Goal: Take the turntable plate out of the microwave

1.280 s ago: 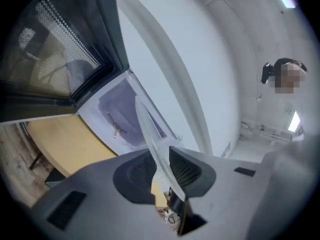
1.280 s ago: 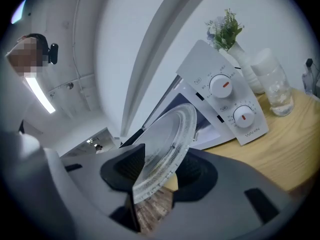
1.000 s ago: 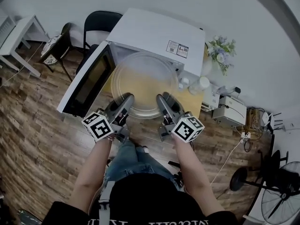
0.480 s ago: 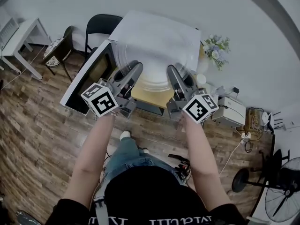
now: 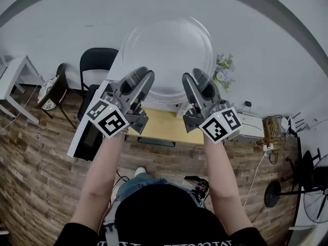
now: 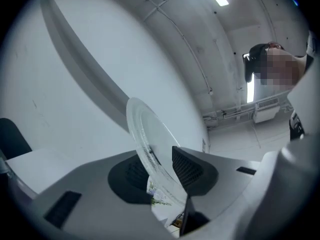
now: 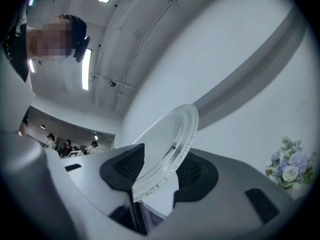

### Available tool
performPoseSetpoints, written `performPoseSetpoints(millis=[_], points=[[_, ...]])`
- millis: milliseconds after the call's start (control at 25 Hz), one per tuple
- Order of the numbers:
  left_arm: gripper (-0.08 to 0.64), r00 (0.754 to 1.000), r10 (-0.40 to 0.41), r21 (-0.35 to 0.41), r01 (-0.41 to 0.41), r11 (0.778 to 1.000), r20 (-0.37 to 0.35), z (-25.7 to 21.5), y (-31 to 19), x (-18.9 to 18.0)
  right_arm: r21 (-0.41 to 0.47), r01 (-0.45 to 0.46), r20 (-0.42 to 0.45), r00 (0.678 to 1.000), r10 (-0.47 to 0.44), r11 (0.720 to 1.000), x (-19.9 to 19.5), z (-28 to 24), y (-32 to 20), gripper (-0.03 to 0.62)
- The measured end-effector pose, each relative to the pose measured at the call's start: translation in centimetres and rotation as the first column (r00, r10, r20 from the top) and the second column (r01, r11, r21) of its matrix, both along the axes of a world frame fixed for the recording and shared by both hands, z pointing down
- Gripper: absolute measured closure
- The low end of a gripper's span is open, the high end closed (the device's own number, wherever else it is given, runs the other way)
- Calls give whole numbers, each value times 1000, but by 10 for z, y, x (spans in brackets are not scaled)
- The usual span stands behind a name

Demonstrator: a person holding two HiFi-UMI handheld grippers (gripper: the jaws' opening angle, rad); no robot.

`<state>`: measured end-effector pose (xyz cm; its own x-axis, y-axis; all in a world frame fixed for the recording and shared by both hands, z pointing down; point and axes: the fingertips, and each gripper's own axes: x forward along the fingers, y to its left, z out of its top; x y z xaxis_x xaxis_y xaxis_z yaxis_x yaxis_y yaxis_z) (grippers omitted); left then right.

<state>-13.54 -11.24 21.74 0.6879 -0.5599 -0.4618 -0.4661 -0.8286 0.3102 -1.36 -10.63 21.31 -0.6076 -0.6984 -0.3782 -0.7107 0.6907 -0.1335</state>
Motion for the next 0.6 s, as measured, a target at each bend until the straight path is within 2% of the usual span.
performPoseSetpoints(millis=[600], points=[[436, 990, 118, 74, -124, 990, 80, -23, -58, 9, 69, -152, 39, 988, 149, 986, 7, -17, -41, 395]])
